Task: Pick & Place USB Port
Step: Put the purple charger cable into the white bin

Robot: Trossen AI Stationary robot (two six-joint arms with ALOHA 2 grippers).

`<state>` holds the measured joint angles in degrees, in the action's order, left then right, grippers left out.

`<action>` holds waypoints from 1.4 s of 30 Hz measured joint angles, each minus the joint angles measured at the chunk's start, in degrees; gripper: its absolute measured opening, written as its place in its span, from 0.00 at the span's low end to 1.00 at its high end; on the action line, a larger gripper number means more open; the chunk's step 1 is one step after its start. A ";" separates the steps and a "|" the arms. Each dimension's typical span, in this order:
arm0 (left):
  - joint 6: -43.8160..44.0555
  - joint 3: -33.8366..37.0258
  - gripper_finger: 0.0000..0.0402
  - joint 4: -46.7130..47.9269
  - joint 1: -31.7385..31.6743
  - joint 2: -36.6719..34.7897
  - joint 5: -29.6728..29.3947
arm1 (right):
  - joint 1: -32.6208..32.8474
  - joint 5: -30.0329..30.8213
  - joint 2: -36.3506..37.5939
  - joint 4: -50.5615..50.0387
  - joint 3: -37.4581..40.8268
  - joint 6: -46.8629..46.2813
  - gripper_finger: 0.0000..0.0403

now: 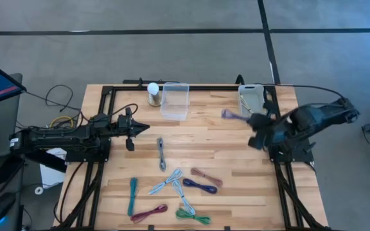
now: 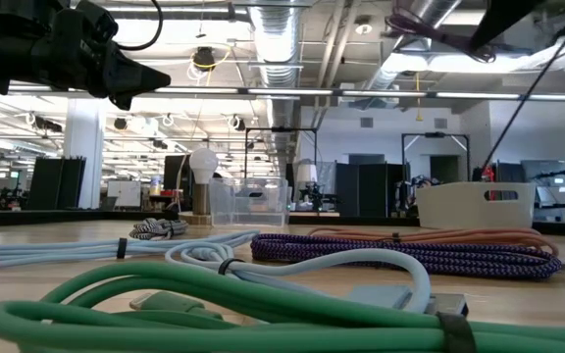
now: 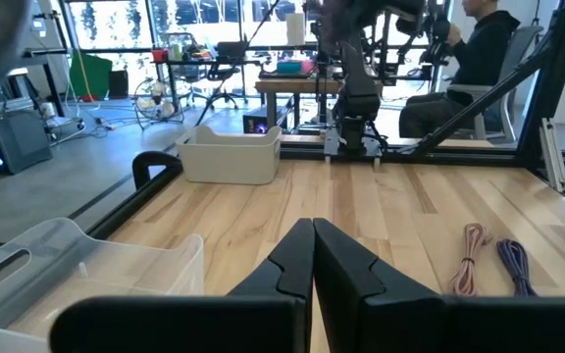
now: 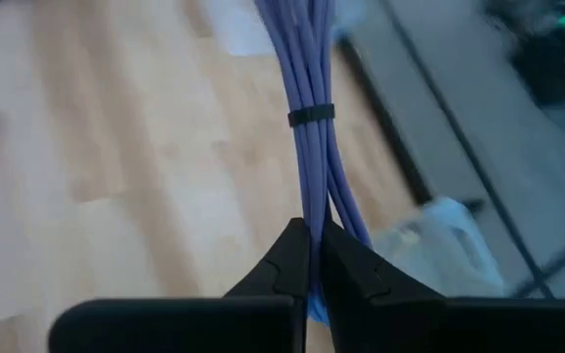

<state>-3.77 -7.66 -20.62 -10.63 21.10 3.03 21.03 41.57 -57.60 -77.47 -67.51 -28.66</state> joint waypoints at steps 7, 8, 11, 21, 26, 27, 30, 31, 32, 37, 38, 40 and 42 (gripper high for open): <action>-0.02 0.01 0.02 -0.01 0.00 0.00 0.00 | -9.44 2.68 3.06 -2.26 0.00 1.91 0.02; -0.02 0.02 0.02 -0.02 0.01 0.00 0.00 | -10.73 2.77 3.46 -2.26 0.00 2.55 0.02; -0.02 0.01 0.02 -0.02 0.02 0.00 0.00 | -14.90 3.64 4.38 -2.28 0.00 3.95 0.02; -0.02 0.00 0.02 -0.02 0.00 0.00 0.00 | -29.21 2.05 4.89 -1.27 2.60 10.85 0.02; -0.02 0.00 0.02 0.00 0.00 0.00 0.00 | -35.83 -1.43 4.85 3.19 8.08 15.88 0.02; -0.02 0.02 0.02 -0.01 0.02 0.00 0.00 | -36.90 -1.52 4.85 4.42 9.21 17.08 0.02; -0.02 0.01 0.02 -0.01 0.02 0.00 0.00 | -40.34 -3.17 5.63 9.80 12.94 21.67 0.02; -0.02 0.00 0.02 -0.01 0.02 0.00 0.01 | -41.56 -4.50 6.08 11.93 14.14 23.29 0.02; -0.02 0.01 0.02 -0.01 0.01 0.00 0.00 | -42.85 -5.89 6.61 14.43 15.36 24.79 0.02; -0.02 0.01 0.02 -0.02 0.00 0.00 0.00 | -50.88 -9.44 10.42 21.42 20.64 31.90 0.02; -0.02 0.01 0.02 -0.02 0.00 0.00 0.00 | -52.78 -10.44 11.14 21.99 21.46 32.85 0.01; -0.02 0.00 0.02 -0.02 0.02 0.00 0.02 | -56.77 -13.29 12.63 23.68 23.11 34.54 0.01; -0.02 0.01 0.02 -0.02 0.00 0.00 0.00 | -60.76 -17.16 13.96 25.44 24.85 36.39 0.01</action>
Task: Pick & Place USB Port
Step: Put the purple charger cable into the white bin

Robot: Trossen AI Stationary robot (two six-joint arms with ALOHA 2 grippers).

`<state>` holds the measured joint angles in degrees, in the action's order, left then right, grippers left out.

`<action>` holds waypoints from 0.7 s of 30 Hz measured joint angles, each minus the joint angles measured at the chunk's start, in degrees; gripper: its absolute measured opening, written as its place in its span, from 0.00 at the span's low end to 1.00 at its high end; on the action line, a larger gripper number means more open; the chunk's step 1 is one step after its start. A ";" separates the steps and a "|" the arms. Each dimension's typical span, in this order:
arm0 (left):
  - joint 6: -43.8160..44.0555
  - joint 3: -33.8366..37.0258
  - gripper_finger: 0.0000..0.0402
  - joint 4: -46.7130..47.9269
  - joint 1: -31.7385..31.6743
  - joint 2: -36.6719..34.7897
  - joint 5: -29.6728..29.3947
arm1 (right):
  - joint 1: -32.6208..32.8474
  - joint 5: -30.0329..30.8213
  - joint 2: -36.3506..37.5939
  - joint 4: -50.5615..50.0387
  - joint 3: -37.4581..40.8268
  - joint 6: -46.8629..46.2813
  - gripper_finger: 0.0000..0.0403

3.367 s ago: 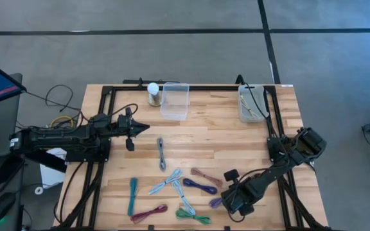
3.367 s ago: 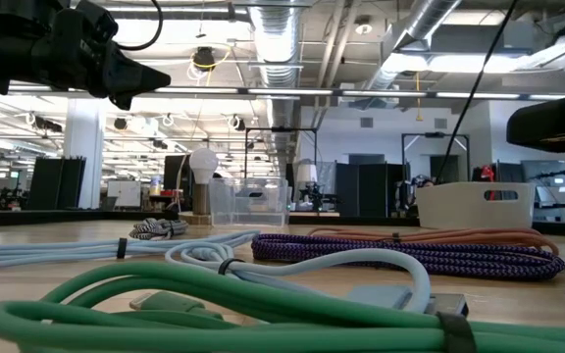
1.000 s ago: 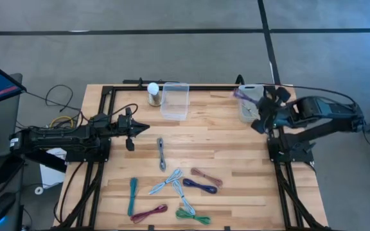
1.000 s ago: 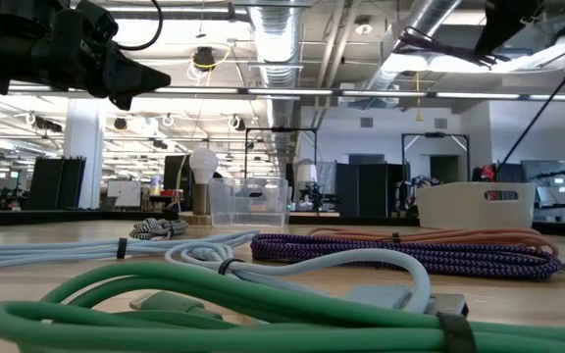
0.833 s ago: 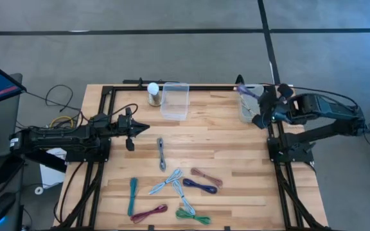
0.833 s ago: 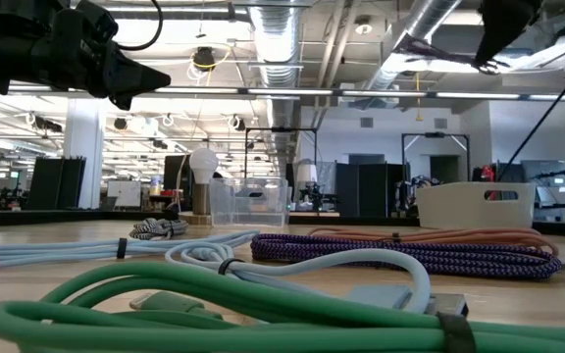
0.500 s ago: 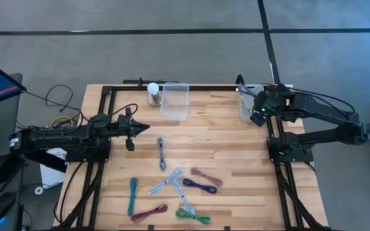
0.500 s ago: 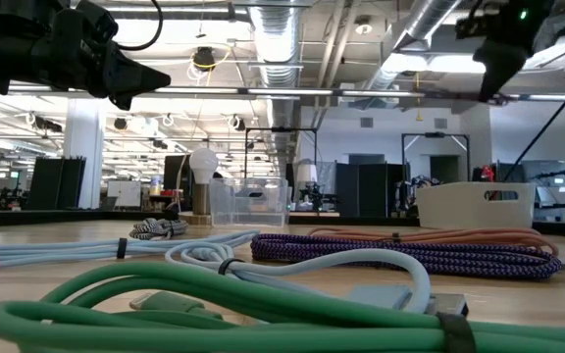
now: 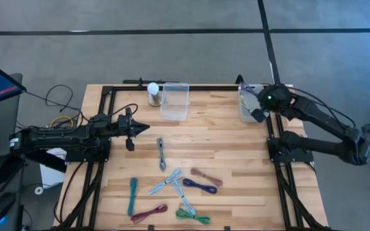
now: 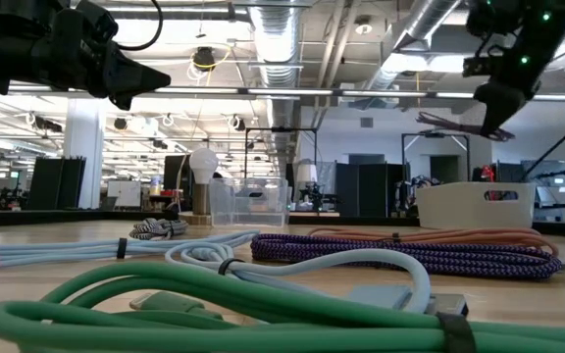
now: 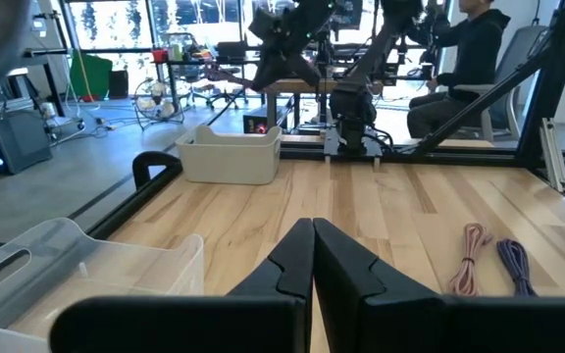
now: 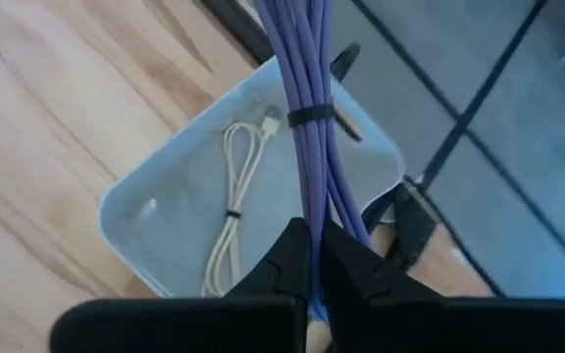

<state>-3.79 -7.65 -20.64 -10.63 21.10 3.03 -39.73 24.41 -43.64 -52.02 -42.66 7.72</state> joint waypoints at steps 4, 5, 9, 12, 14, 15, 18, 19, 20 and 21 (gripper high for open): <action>-0.01 -0.01 0.02 0.00 0.00 0.00 0.00 | -6.51 -5.10 0.47 2.70 2.53 3.84 0.01; 0.00 0.01 0.02 0.00 0.02 0.00 0.00 | -7.87 -5.49 0.11 2.91 2.84 4.52 0.01; 0.00 0.01 0.02 0.00 0.02 0.00 0.02 | -12.70 -10.15 -1.17 4.78 3.85 7.26 0.01; 0.00 0.00 0.02 0.01 0.00 0.00 0.01 | -13.09 -11.30 -0.81 5.02 3.81 7.51 0.01; 0.00 0.00 0.02 0.01 0.01 0.00 0.00 | -12.73 -11.76 -0.90 4.96 3.83 7.52 0.01; 0.00 0.00 0.02 0.00 0.00 0.00 0.00 | -12.54 -12.06 -0.88 4.91 3.83 7.50 0.01; 0.00 -0.01 0.02 0.00 0.02 0.00 0.01 | -12.50 -12.43 -1.17 4.89 3.83 7.55 0.01; 0.00 -0.01 0.02 0.00 0.00 0.00 0.00 | -12.51 -12.53 -1.45 4.91 3.83 7.55 0.01; 0.00 0.01 0.02 0.00 0.00 0.00 0.00 | -12.50 -12.56 -1.77 4.86 3.83 7.55 0.01; 0.00 0.01 0.02 0.00 0.02 0.00 0.02 | -12.51 -12.56 -2.09 4.82 3.83 7.55 0.01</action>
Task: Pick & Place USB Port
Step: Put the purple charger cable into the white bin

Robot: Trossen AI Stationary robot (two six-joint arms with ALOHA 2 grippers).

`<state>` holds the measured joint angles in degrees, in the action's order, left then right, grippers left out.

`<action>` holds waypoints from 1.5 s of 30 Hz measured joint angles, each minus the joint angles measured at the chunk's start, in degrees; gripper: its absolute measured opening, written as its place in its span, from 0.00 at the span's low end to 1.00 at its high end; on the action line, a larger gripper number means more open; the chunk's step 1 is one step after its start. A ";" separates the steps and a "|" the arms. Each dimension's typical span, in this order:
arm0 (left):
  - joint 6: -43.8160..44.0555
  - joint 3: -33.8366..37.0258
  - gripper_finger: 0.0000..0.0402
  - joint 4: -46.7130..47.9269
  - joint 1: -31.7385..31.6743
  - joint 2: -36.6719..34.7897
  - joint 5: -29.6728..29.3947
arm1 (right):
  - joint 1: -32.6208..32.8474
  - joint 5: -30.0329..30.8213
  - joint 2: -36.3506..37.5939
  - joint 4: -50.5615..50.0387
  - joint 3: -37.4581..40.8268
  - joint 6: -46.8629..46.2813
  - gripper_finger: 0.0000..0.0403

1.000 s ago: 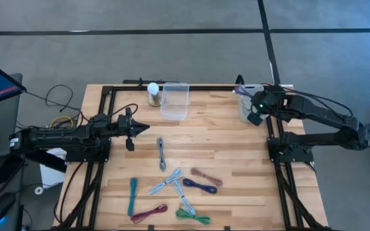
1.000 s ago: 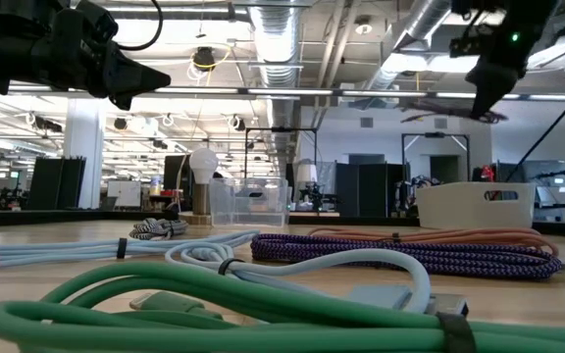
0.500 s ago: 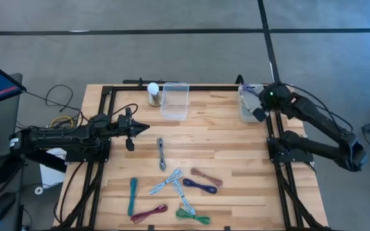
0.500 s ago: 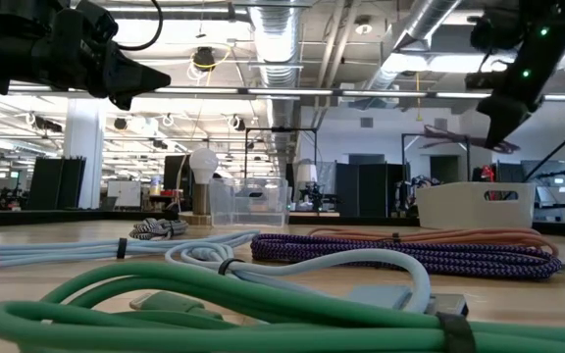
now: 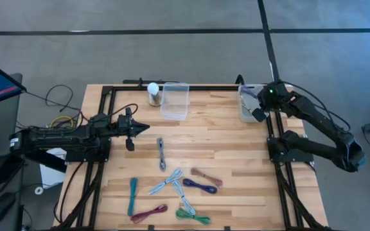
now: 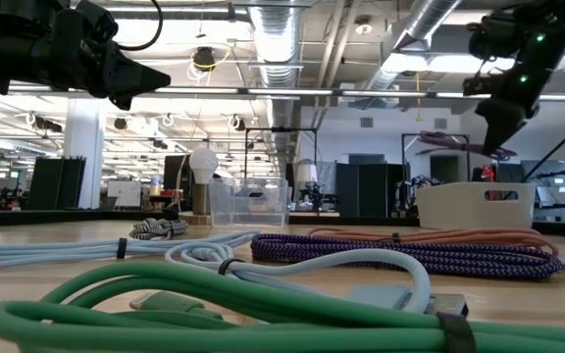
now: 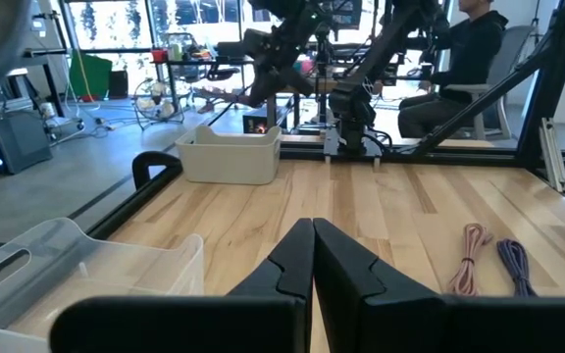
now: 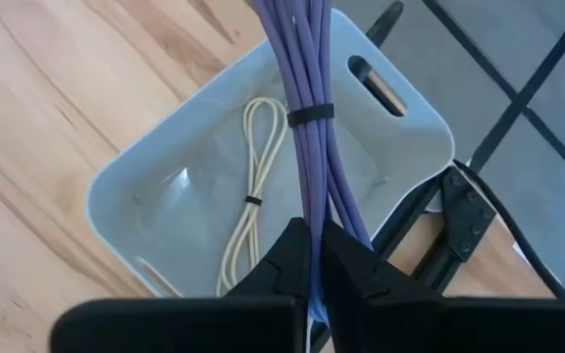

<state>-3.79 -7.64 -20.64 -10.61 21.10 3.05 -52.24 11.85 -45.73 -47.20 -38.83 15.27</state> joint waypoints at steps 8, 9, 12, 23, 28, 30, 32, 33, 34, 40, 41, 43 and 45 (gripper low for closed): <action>0.00 -0.01 0.02 0.00 -0.02 0.00 -0.02 | 0.01 0.04 -1.58 -0.19 0.00 -0.04 0.01; 0.00 0.00 0.02 0.01 -0.02 0.00 -0.02 | 0.01 0.05 -1.58 -0.20 0.00 -0.04 0.01; 0.00 -0.02 0.02 0.02 -0.02 0.00 -0.02 | 0.01 0.04 -1.58 -0.22 0.00 -0.04 0.01; 0.00 -0.01 0.02 0.01 -0.02 0.00 -0.02 | 0.01 0.07 -1.58 -0.26 0.00 -0.02 0.08; 0.00 0.00 0.02 0.02 -0.02 0.00 -0.02 | 0.03 0.07 -1.58 -0.26 0.00 0.13 0.07; 0.00 0.00 0.02 0.02 -0.02 0.00 -0.01 | 0.03 0.05 -1.58 -0.26 0.00 0.13 0.05; 0.00 -0.02 0.02 0.02 -0.02 0.00 -0.02 | 0.03 0.03 -1.58 -0.26 0.00 0.15 0.03; 0.00 0.00 0.02 0.02 -0.02 0.00 -0.02 | 0.03 0.01 -1.58 -0.26 0.00 0.17 0.03; 0.00 0.00 0.02 0.02 -0.02 0.00 0.00 | 0.03 -0.15 -1.58 -0.26 0.00 0.26 0.03; 0.00 0.00 0.02 0.02 0.00 0.00 -0.02 | 0.05 -1.70 -2.56 -0.33 -0.07 0.76 0.07; 0.00 0.00 0.02 0.02 -0.02 0.00 -0.02 | 0.04 -1.72 -3.05 -0.33 -0.07 0.76 0.07; 0.00 0.00 0.02 0.02 0.00 0.00 -0.02 | 0.03 -1.72 -4.19 -0.34 -0.07 0.77 0.08; 0.00 0.00 0.02 0.01 -0.01 0.00 -0.02 | 0.03 -1.56 -5.54 -0.33 -0.07 0.78 0.08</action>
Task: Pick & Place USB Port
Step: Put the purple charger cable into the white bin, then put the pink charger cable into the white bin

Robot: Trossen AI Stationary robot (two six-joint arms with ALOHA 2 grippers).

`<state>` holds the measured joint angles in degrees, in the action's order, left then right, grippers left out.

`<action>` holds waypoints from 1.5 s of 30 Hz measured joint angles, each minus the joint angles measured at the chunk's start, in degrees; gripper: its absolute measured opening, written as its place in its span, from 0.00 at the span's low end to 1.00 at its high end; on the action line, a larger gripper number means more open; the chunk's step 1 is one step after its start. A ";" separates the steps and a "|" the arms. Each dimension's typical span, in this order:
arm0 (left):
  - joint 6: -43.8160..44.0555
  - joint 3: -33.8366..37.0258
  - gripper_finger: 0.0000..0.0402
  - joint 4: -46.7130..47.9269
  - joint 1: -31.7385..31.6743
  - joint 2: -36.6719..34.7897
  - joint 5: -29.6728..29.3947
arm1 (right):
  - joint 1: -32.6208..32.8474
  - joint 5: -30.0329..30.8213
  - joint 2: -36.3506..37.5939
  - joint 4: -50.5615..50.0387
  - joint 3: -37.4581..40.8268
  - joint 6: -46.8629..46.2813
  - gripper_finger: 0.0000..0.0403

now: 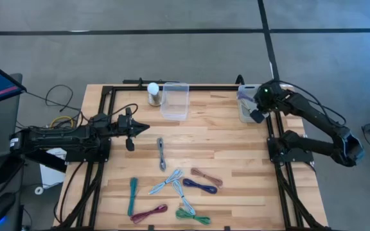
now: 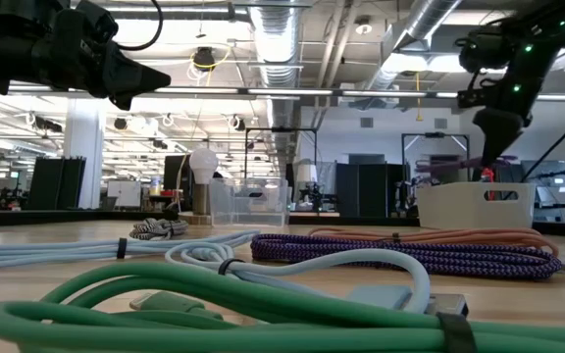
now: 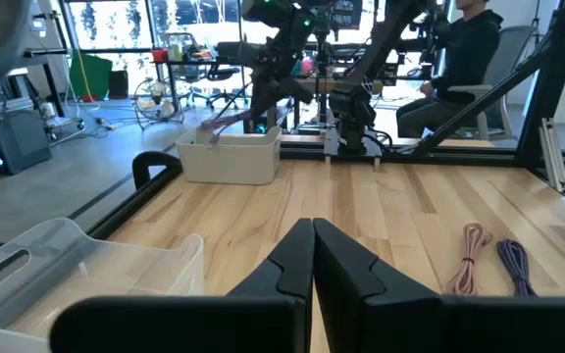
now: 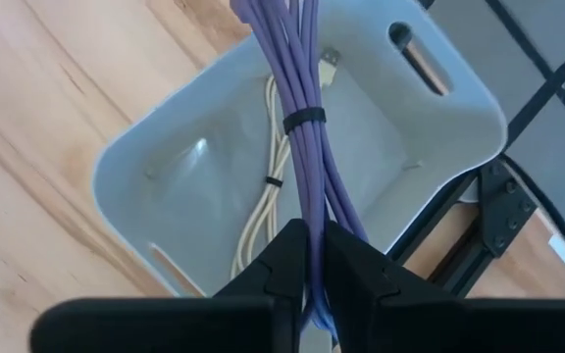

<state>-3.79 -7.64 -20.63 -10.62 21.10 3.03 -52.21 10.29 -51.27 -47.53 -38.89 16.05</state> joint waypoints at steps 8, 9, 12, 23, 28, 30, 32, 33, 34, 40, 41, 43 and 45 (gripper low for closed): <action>0.02 0.00 0.02 0.01 -0.01 0.00 0.02 | 0.07 1.37 -1.55 -0.21 0.00 0.00 0.07; 0.00 0.00 0.02 0.01 0.01 0.00 0.02 | 0.07 1.35 -1.53 -0.22 0.00 0.00 0.07; 0.02 -0.01 0.02 0.01 0.00 0.00 0.00 | 0.07 1.39 -1.50 -0.20 0.00 0.00 0.10; 0.02 -0.02 0.02 0.01 -0.01 0.00 0.00 | 0.10 1.53 -1.50 -0.73 -0.08 0.60 0.23; 0.02 -0.01 0.02 0.00 0.00 0.00 0.00 | 1.75 -1.00 -1.50 -4.58 -3.28 0.56 0.22; 0.00 -0.01 0.02 0.01 0.01 0.00 0.02 | 3.33 -3.76 -1.50 -5.68 -5.25 0.04 0.21; 0.00 0.00 0.02 0.01 -0.01 0.00 0.00 | 5.23 -7.65 -1.50 -5.81 -7.30 -2.19 0.20; 0.02 0.00 0.02 -0.01 0.01 0.00 0.00 | 6.25 -9.84 -1.50 -5.81 -8.22 -3.53 0.19; 0.00 0.00 0.02 0.01 0.01 0.00 0.02 | 7.34 -12.35 -1.50 -5.85 -9.16 -4.78 0.19; 0.00 -0.02 0.02 0.00 -0.01 0.00 0.01 | 15.07 -22.86 -1.50 -5.15 -13.97 -10.49 0.18; 0.00 0.00 0.02 -0.01 0.01 0.00 0.00 | 16.43 -23.62 -1.48 -4.49 -14.54 -10.97 0.18; 0.00 0.00 0.02 -0.01 -0.01 0.00 0.00 | 19.10 -23.88 -1.48 -2.47 -15.16 -11.92 0.18; 0.00 0.00 0.02 -0.01 -0.01 0.00 0.02 | 21.05 -23.87 -1.48 -0.31 -15.30 -12.59 0.18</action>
<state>-3.79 -7.64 -20.64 -10.63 21.10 3.05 -31.15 -13.58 -52.75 -47.84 -54.19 3.46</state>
